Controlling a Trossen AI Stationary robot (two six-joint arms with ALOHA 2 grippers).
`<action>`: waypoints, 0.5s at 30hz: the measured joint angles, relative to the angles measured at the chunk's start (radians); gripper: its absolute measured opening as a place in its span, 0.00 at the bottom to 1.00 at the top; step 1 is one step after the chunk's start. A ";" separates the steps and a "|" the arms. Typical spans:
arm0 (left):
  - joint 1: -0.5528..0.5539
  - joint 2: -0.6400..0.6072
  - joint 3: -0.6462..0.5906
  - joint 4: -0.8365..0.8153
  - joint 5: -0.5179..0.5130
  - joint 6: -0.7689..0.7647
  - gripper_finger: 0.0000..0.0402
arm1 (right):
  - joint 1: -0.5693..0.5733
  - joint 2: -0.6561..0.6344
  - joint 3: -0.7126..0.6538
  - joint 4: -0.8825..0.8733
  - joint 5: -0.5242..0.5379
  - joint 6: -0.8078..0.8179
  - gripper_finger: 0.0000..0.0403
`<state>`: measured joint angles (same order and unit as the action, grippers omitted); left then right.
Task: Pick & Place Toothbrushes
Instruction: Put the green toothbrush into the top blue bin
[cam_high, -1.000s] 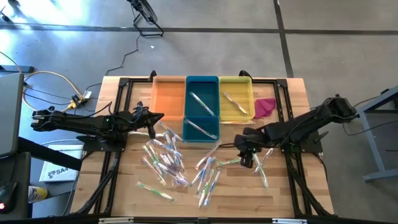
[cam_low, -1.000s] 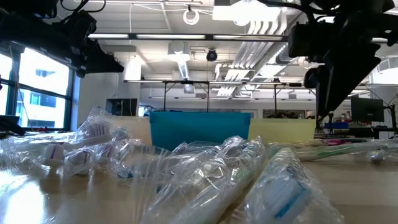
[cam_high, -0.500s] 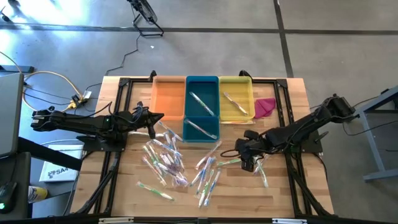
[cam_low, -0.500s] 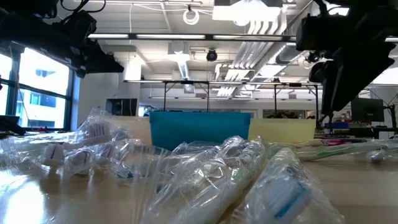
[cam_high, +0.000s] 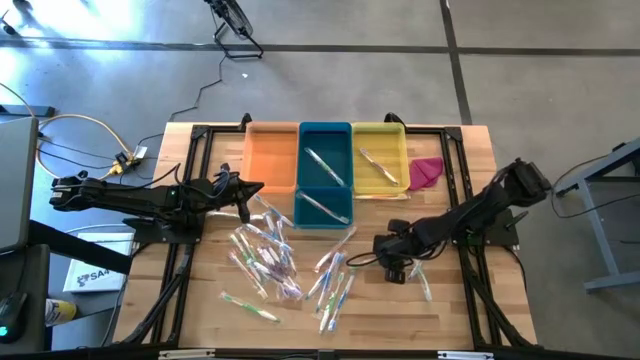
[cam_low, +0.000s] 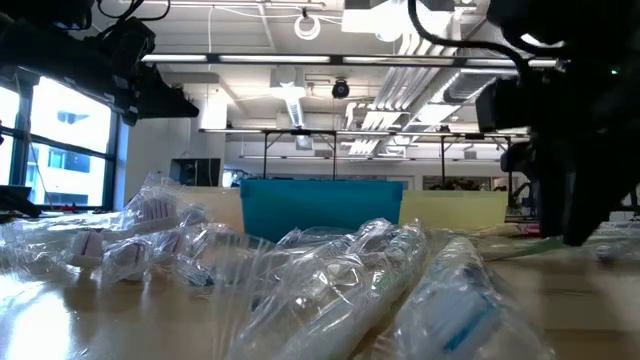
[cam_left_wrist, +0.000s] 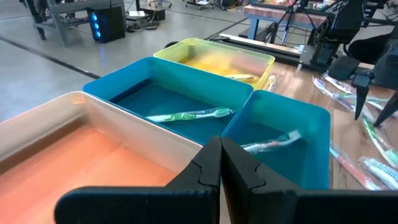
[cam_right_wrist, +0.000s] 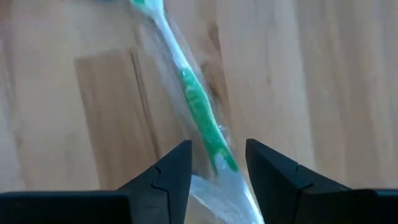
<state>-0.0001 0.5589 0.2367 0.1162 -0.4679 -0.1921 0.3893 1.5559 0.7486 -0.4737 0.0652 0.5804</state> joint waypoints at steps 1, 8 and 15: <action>0.000 0.000 0.000 0.000 0.000 0.000 0.00 | 0.000 0.011 0.000 -0.001 -0.003 0.000 0.36; 0.000 0.000 0.000 -0.004 0.000 0.000 0.00 | 0.000 0.051 0.005 0.006 -0.004 -0.001 0.36; 0.000 0.000 0.000 -0.011 0.000 0.000 0.00 | -0.001 0.044 0.002 0.012 -0.006 -0.001 0.36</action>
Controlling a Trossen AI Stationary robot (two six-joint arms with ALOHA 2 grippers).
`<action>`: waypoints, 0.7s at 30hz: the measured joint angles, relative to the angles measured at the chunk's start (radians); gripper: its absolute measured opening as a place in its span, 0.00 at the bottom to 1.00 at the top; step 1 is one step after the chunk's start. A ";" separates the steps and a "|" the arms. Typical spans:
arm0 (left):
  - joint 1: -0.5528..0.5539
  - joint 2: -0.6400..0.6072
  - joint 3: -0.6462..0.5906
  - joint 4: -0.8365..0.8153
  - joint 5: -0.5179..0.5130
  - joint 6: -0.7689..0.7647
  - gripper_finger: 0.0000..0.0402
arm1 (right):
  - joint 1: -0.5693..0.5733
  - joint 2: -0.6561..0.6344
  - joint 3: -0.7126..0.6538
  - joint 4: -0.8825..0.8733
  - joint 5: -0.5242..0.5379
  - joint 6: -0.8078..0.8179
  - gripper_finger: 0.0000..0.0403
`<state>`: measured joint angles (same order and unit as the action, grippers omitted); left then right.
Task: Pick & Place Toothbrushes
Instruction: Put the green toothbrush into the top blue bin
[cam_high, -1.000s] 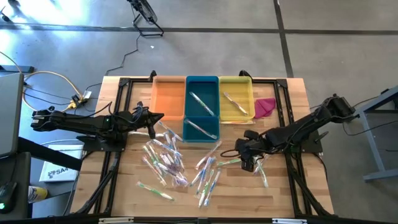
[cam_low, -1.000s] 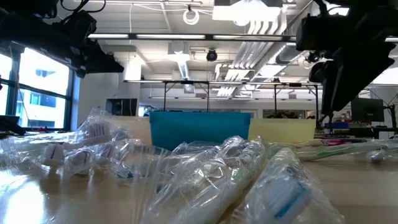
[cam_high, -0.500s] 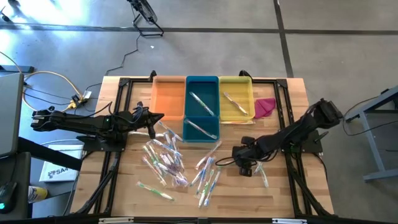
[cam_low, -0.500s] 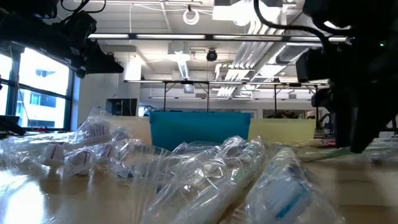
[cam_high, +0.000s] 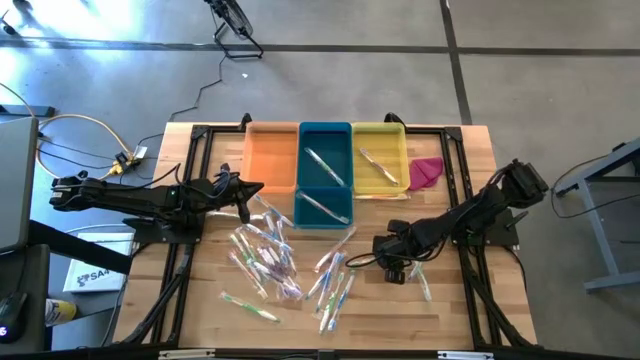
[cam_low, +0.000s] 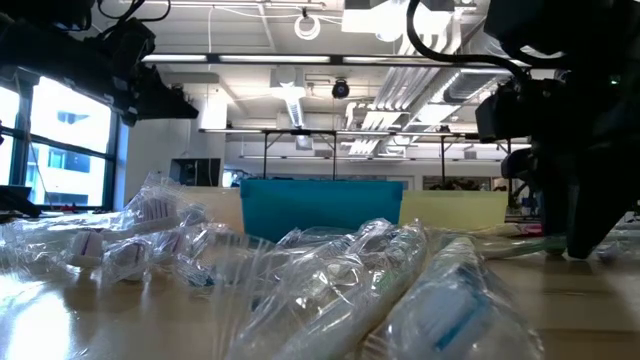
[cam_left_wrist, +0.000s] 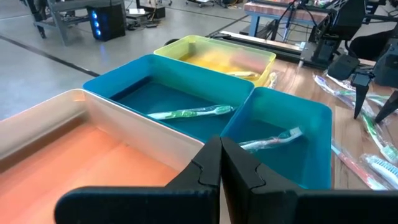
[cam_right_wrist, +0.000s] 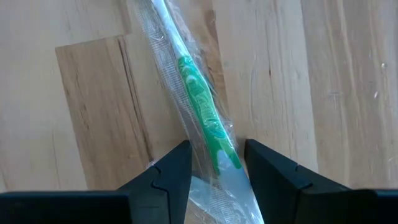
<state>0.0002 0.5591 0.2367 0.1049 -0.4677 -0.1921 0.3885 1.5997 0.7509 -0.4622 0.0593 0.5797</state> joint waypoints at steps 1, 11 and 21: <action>0.000 0.000 0.000 -0.001 0.000 0.000 0.00 | 0.000 0.000 0.000 0.000 0.000 0.000 0.36; 0.000 0.000 0.000 -0.001 0.000 0.000 0.00 | 0.001 0.002 -0.001 0.003 0.015 -0.001 0.36; 0.000 0.000 0.000 0.000 0.000 0.000 0.00 | 0.000 0.002 -0.002 0.003 0.015 -0.007 0.35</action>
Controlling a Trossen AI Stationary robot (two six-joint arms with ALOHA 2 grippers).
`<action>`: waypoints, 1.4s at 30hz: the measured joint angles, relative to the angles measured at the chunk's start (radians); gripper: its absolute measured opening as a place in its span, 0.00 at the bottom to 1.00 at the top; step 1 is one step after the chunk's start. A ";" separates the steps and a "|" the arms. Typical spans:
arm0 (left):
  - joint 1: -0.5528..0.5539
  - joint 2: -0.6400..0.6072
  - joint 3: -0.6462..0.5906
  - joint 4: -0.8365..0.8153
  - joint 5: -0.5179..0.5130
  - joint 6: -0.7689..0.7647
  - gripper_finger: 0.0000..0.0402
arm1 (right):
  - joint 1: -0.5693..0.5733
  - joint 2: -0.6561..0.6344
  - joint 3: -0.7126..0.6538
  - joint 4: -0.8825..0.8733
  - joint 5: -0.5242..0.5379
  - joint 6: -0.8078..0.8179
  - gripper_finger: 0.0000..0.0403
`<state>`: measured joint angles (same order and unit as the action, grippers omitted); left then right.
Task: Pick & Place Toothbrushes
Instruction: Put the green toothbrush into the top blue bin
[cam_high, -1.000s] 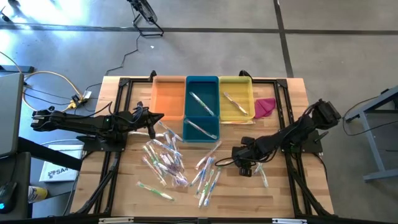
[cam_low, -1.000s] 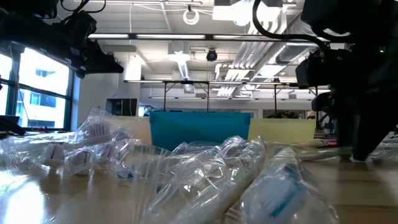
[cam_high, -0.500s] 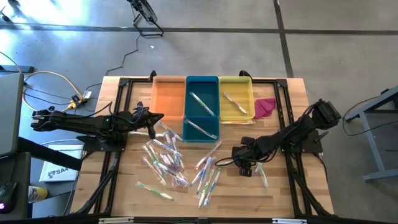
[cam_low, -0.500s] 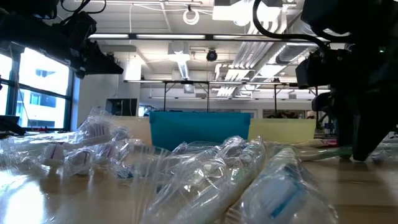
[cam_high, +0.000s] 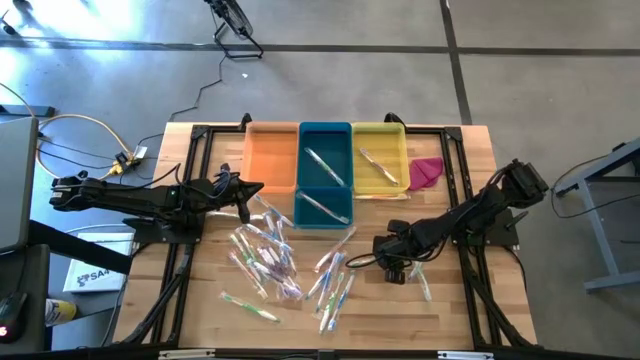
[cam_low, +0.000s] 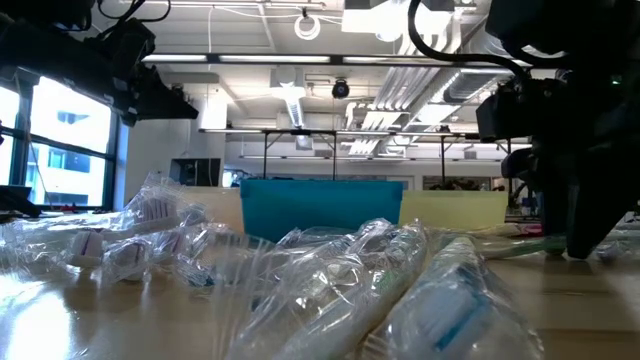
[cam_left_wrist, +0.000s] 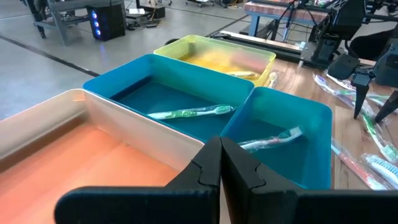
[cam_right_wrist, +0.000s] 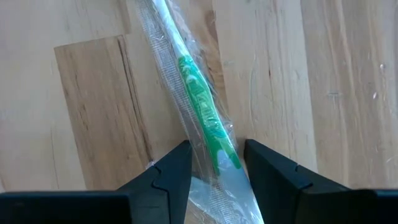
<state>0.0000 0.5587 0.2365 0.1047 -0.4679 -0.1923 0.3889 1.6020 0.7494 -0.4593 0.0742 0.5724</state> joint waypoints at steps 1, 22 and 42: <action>0.000 0.000 0.000 0.000 0.000 0.000 0.00 | 0.000 0.000 0.000 0.000 0.001 0.000 0.35; 0.000 0.000 0.000 0.000 0.000 0.000 0.00 | -0.003 -0.019 -0.002 -0.001 -0.023 -0.003 0.06; 0.000 0.000 0.000 0.027 0.000 0.000 0.00 | -0.101 -0.208 -0.002 -0.001 -0.055 -0.104 0.06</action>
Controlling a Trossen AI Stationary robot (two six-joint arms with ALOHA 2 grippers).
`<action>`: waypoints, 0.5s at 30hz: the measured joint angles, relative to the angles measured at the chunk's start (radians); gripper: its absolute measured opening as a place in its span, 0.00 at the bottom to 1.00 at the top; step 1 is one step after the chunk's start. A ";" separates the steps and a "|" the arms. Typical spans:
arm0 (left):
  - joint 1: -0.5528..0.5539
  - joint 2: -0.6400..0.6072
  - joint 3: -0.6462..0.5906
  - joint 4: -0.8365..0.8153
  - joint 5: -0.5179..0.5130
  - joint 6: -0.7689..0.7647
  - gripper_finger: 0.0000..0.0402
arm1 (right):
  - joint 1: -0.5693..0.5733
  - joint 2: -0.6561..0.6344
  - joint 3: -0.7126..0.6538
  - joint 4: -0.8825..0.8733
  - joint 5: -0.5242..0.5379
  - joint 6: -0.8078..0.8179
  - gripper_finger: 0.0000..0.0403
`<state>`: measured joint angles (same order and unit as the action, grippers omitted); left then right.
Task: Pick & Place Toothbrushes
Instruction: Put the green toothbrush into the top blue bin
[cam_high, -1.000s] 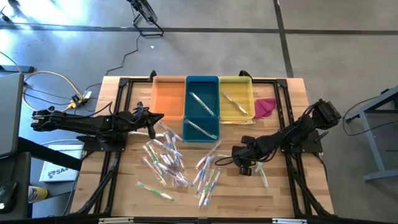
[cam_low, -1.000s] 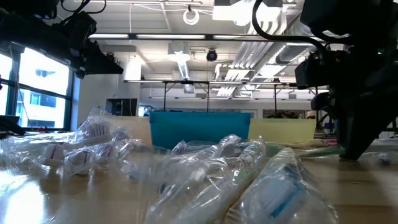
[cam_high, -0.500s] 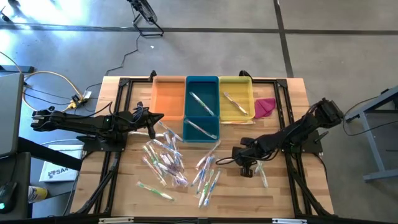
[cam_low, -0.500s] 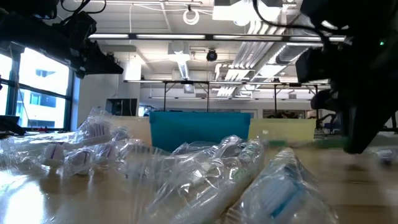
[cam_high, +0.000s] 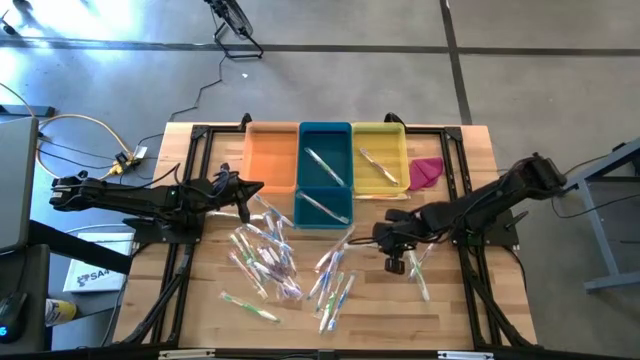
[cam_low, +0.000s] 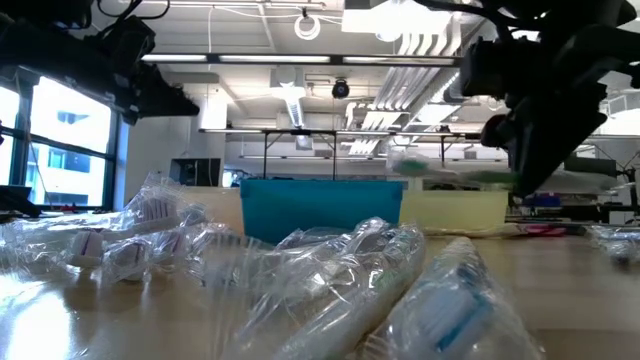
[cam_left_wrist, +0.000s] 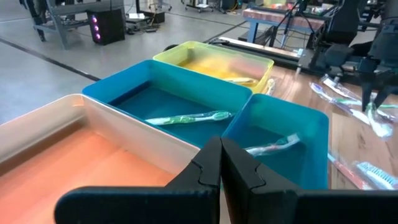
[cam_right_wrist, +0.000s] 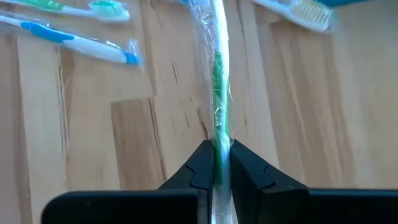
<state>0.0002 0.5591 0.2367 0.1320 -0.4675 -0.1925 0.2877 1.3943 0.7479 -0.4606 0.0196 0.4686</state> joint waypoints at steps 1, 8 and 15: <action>0.000 0.000 0.000 0.005 0.000 0.000 0.00 | -0.007 -0.005 0.000 -0.002 0.000 -0.006 0.06; 0.000 0.000 0.000 0.048 0.000 0.002 0.00 | -0.067 -0.048 0.000 -0.004 0.002 -0.061 0.06; 0.000 -0.001 0.000 0.061 0.000 0.003 0.00 | -0.134 -0.082 0.001 -0.004 0.002 -0.133 0.06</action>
<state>0.0001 0.5583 0.2367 0.1932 -0.4679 -0.1890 0.1533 1.3121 0.7486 -0.4643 0.0219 0.3353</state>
